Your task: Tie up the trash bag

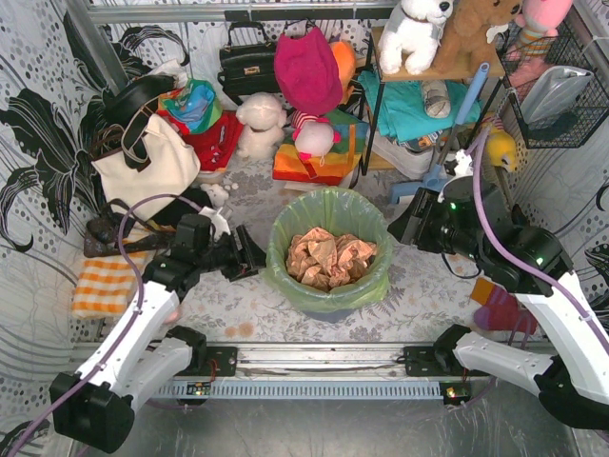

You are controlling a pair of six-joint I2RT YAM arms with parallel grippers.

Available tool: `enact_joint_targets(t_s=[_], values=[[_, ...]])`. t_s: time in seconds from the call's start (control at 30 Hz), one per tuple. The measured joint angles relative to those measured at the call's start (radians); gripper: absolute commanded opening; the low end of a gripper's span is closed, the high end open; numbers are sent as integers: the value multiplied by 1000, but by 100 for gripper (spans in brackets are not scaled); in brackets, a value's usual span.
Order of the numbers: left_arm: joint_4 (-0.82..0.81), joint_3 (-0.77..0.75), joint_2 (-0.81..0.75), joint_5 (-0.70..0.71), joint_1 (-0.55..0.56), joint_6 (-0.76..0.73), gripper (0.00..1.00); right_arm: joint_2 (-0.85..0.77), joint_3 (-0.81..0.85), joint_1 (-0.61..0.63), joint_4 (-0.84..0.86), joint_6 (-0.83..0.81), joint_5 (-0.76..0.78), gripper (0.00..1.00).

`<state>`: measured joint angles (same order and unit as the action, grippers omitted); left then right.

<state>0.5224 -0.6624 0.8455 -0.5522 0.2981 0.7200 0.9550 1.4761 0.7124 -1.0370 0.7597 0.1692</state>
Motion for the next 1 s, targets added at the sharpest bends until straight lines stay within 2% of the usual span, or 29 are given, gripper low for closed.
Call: enact_joint_targets(t_s=[0.33,0.43,0.53,0.7,0.9,1.0], values=[[13,36,69,-14,-2,-34,67,-4,-31,0,3,8,0,50],[35,30,103,31,-2,-42,67,-8,-41,0,6,8,0,50],[61,14,130,91,-3,-45,61,-9,-45,0,6,8,0,50],[105,-39,146,208,-3,-50,57,-13,-50,0,7,11,0,50],[142,-110,98,320,-3,-51,54,-15,-58,0,6,11,0,50],[150,-137,57,336,-3,-51,57,-15,-59,0,5,14,5,50]])
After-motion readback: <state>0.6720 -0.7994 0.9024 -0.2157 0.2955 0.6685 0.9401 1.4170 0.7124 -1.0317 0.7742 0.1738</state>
